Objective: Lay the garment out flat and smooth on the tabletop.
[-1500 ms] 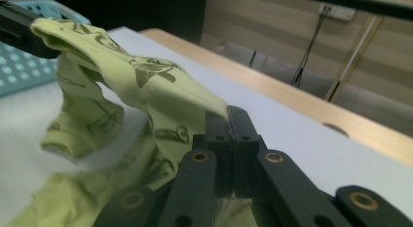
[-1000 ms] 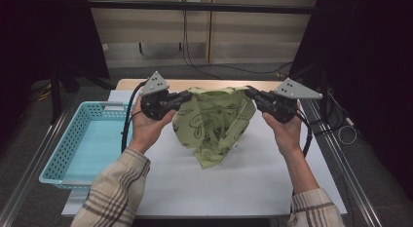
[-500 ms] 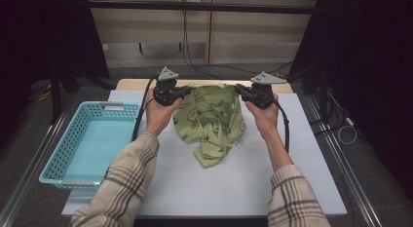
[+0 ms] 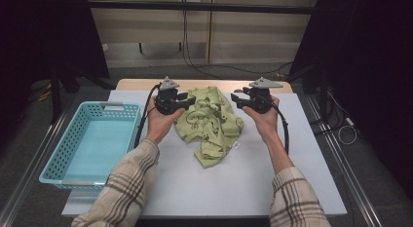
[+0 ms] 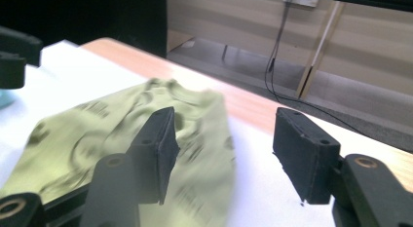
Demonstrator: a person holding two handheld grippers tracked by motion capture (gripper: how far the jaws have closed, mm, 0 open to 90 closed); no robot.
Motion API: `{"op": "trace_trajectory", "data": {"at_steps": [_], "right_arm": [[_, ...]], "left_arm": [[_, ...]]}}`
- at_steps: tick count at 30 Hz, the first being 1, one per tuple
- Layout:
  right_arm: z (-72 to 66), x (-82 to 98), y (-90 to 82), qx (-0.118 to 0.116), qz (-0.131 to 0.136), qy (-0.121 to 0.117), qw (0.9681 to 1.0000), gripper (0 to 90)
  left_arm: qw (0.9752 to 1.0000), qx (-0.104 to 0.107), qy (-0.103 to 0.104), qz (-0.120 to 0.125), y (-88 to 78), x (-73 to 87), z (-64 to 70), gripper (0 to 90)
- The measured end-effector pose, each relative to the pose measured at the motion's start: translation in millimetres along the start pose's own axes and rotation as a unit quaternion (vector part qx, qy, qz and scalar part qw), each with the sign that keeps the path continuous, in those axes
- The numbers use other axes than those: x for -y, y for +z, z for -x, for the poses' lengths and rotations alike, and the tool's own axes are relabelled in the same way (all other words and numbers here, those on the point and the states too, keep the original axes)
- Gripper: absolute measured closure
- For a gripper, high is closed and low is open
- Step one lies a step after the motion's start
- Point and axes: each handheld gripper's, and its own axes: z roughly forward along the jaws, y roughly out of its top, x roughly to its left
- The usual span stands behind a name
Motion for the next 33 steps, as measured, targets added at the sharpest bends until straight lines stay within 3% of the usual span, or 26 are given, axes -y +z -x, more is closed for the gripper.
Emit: {"op": "trace_trajectory", "data": {"at_steps": [6,10,15,18,21,26,33], "right_arm": [[-19.9,22.0,-24.6,-0.041,-0.002,-0.015,0.999,41.4],[-28.0,36.4,-38.6,-0.057,-0.006,-0.015,0.9982,43.1],[-40.9,53.4,-51.3,-0.077,-0.024,-0.021,0.9965,43.2],[-49.1,65.2,-57.8,-0.072,-0.037,-0.024,0.9964,40.4],[-54.2,75.2,-62.2,-0.08,-0.051,-0.024,0.9952,40.8],[-62.5,87.2,-62.9,-0.094,-0.074,-0.034,0.9922,43.6],[-74.2,99.9,-54.8,-0.115,-0.11,-0.044,0.9863,44.8]], "left_arm": [[0.9993,0.036,0.012,0.004,-17.2,17.8,22.0,54.0],[0.9985,0.054,0.006,0.009,-23.6,31.8,31.4,48.9],[0.998,0.06,0.019,-0.007,-27.6,46.0,42.5,41.7],[0.9979,0.056,0.03,-0.015,-29.5,53.2,49.7,38.7],[0.9958,0.06,0.055,-0.041,-30.2,61.3,57.5,42.7],[0.995,0.062,0.059,-0.05,-29.9,70.1,66.7,42.0],[0.9893,0.085,0.094,-0.072,-17.5,77.1,85.6,41.6]]}}
